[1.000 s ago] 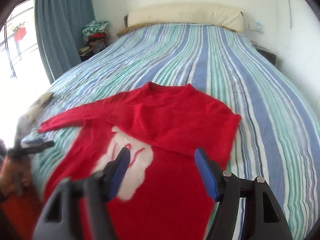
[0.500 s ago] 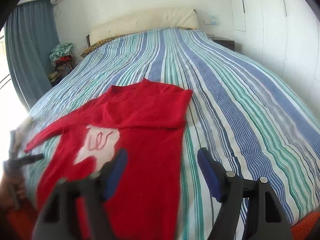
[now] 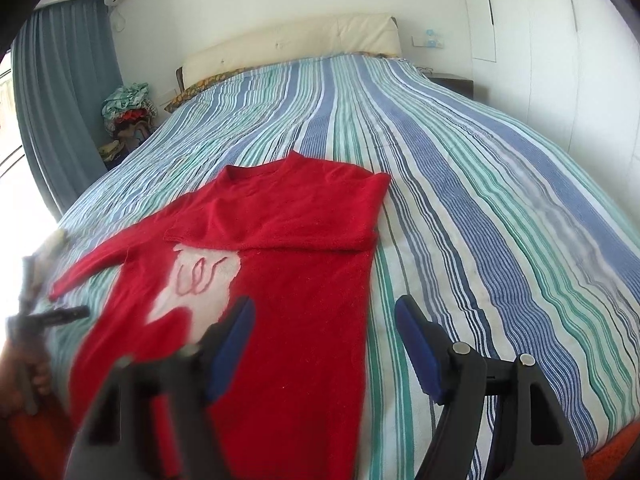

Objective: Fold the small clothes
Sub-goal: 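Grasp the other sleeve cuff with the left tool and lift it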

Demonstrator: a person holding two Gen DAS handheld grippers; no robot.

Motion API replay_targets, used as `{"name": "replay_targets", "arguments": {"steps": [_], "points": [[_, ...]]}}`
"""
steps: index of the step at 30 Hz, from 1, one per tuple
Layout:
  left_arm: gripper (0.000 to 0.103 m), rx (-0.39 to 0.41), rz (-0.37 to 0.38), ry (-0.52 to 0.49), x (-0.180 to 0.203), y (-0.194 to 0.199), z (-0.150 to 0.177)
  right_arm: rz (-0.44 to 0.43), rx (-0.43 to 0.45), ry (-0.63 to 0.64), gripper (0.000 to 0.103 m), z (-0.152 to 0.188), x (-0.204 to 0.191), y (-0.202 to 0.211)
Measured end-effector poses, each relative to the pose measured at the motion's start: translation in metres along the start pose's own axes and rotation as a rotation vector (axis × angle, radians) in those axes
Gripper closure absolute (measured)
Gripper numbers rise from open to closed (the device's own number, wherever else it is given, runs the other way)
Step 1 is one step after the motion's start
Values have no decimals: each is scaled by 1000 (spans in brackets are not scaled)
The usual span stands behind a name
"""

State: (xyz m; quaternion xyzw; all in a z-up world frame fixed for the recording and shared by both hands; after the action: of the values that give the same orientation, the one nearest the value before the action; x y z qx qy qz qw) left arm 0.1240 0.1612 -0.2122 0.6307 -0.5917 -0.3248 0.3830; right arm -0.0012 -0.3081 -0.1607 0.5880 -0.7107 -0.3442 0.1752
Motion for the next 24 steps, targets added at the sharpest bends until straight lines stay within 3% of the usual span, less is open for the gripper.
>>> {"name": "replay_targets", "arguments": {"steps": [4,7,14,19,22,24], "points": [[1,5,22,33,-6,3,-4,-4,1,17,31,1,-4,1],[1,22,83,116,-19,8,-11,-5,8,28,31,1,-6,4],[1,103,285,521,-102,31,-32,-7,9,16,31,1,-4,6],[3,116,327,834,-171,25,-31,-20,3,1,31,1,-3,4],[6,56,375,915,-190,4,-32,-31,0,0,31,1,-5,2],[10,21,366,940,-197,-8,-32,-35,1,8,31,1,-7,3]]}}
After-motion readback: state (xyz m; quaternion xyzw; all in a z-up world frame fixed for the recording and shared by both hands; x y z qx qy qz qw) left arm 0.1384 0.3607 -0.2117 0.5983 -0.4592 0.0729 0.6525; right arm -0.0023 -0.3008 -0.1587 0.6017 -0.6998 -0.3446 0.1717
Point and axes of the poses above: each gripper's, at about its wrist camera, not at the fingertips, and y roughly against the way its jaws point, x to its right, z to its underside, the point moved 8 cm from there along -y, roughly the way its jaws point, and after that the axes turned 1 degree about -x, right-handed, at the moved point
